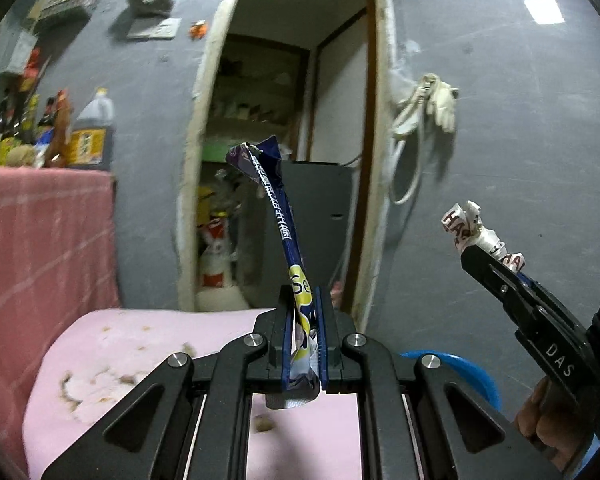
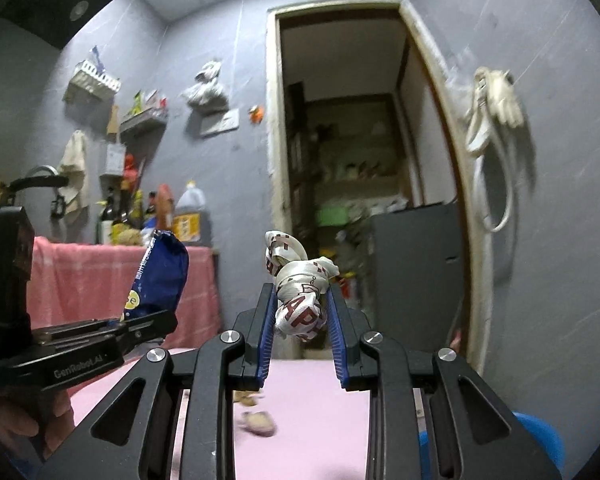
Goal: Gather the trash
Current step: 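Lift both held items and carry them over the blue basin, then open both tools to drop the bag and wrapper into the basin, then move both open tools back over the remaining trash on the table, then grasp the crumpled foil with the left tool while the right tool grasps the onion-skin piece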
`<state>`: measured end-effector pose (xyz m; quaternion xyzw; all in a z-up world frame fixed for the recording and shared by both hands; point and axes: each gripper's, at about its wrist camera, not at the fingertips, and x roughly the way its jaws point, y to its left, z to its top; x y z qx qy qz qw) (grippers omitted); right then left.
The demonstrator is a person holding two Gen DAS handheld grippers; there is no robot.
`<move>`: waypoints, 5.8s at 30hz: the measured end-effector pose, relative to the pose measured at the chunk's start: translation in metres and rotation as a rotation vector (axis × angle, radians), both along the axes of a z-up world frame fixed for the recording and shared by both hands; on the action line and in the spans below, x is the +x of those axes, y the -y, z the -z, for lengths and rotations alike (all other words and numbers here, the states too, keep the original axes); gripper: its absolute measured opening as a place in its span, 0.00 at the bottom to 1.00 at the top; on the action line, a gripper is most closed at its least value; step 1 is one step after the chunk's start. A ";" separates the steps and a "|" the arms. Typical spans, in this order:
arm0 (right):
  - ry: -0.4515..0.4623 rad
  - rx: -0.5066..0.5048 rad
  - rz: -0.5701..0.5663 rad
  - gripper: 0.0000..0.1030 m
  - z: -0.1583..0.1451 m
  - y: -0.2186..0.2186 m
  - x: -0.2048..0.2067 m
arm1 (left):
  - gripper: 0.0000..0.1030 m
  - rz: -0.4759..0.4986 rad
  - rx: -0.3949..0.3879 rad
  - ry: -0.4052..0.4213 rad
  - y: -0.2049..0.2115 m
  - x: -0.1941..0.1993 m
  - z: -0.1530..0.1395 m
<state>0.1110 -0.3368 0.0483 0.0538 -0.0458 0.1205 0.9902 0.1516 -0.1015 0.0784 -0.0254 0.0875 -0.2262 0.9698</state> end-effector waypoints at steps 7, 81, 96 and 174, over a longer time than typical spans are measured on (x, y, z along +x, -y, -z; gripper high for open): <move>0.010 0.040 0.125 0.22 0.004 0.042 -0.008 | 0.08 0.077 -0.027 0.040 0.048 0.004 -0.007; -0.096 0.163 0.192 1.00 0.022 0.091 0.007 | 0.98 -0.047 -0.048 -0.140 0.040 0.044 0.011; -0.010 0.072 0.090 1.00 0.011 0.025 0.013 | 0.98 -0.166 -0.043 -0.054 -0.043 0.021 -0.002; -0.795 -0.127 -0.262 0.53 0.104 -0.083 0.159 | 0.31 -0.102 0.214 -0.573 -0.089 0.175 0.111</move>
